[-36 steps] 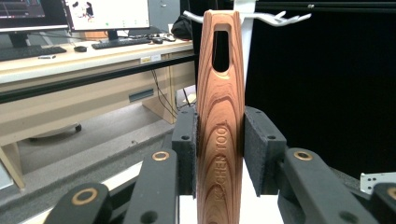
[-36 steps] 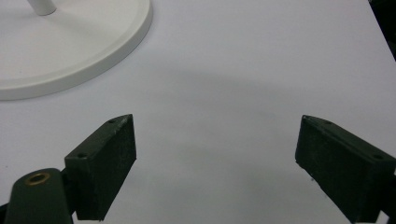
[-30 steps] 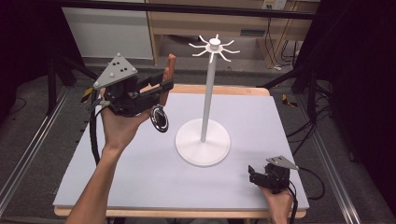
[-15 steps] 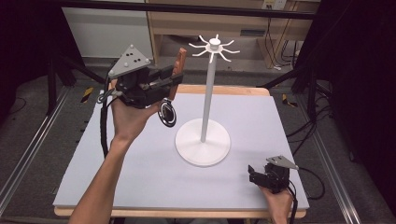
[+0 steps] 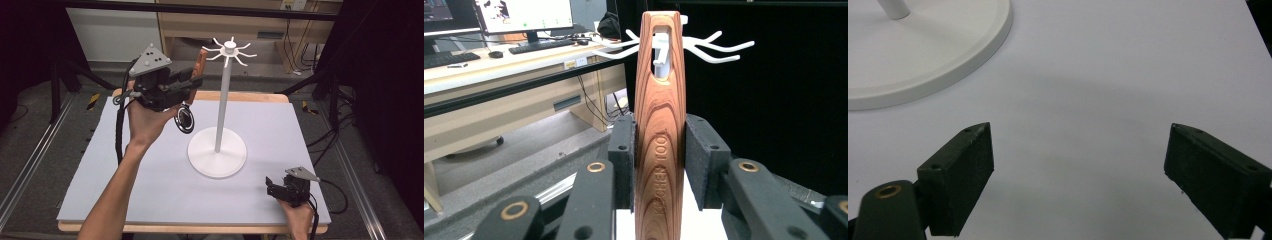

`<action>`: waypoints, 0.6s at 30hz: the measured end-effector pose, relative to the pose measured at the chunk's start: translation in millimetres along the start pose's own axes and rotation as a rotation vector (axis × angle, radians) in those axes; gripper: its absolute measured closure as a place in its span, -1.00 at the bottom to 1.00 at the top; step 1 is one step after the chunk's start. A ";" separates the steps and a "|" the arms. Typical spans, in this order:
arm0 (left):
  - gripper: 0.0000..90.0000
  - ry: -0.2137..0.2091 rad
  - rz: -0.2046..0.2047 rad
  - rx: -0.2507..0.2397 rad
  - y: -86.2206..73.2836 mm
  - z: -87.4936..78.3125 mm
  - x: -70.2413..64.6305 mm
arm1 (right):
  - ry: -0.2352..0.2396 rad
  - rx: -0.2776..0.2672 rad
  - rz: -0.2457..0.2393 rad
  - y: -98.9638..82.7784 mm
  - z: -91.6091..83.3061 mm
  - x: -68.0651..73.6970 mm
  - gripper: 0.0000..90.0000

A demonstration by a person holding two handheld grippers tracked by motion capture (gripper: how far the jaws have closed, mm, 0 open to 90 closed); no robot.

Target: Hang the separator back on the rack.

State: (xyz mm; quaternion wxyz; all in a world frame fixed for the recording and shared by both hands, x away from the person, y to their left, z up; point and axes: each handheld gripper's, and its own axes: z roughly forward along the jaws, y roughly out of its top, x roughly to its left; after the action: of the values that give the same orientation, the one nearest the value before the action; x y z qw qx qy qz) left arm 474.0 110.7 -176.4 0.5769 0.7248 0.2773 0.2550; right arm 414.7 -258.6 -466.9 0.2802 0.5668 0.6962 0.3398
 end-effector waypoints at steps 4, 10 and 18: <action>0.49 -0.001 0.000 0.005 0.4 3.5 0.2 | 0.002 0.000 0.000 0.1 0.2 -0.2 -0.72; 0.49 0.003 0.000 0.014 -0.1 8.8 -0.6 | 0.002 0.001 -0.003 0.1 0.4 -0.3 -0.72; 0.49 -0.002 -0.014 0.021 -2.0 15.1 1.2 | 0.004 0.003 0.000 0.0 0.5 -0.3 -0.72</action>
State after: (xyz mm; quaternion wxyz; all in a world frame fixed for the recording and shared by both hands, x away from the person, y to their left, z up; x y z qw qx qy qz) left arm 485.0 101.4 -181.4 0.5711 0.7291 0.2847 0.2474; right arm 415.2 -258.8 -467.2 0.2781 0.5663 0.6974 0.3400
